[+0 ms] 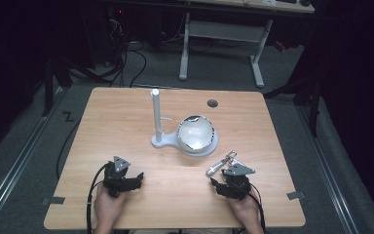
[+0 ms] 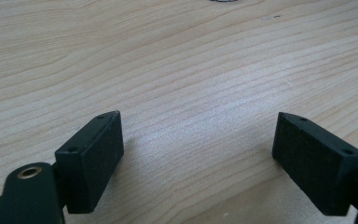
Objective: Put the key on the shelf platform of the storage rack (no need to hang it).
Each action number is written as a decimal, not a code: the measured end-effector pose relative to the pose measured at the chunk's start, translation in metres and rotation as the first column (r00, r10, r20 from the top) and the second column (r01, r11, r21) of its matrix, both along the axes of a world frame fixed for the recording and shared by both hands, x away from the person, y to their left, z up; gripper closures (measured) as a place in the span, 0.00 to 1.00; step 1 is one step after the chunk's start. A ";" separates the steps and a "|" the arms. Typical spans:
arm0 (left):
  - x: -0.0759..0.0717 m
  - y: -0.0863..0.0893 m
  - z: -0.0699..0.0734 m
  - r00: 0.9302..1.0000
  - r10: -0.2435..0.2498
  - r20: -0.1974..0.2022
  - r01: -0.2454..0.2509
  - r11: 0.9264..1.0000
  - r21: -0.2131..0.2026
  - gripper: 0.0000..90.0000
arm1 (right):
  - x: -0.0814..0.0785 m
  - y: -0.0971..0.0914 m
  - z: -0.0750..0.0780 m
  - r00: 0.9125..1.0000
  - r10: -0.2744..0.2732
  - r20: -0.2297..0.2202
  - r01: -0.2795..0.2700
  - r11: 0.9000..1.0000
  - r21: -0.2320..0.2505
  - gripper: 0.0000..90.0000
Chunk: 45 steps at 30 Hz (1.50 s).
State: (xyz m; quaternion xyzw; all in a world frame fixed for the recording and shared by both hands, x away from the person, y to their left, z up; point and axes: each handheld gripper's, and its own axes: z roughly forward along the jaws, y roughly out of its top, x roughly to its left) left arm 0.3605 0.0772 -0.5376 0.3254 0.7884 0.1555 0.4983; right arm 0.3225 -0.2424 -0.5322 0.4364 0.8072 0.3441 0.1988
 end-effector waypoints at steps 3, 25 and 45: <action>0.000 0.000 0.000 1.000 0.001 0.000 -0.001 1.000 0.000 0.18 | 0.000 0.000 0.000 1.000 0.000 0.000 0.000 1.000 0.000 0.47; 0.000 0.000 0.000 1.000 0.001 0.000 -0.001 1.000 0.000 0.18 | 0.000 0.000 0.000 1.000 0.000 -0.004 0.000 1.000 0.002 0.45; 0.000 0.001 0.000 1.000 -0.012 0.006 0.012 1.000 0.012 0.19 | -0.001 0.001 0.000 1.000 -0.007 -0.008 0.007 1.000 0.003 0.44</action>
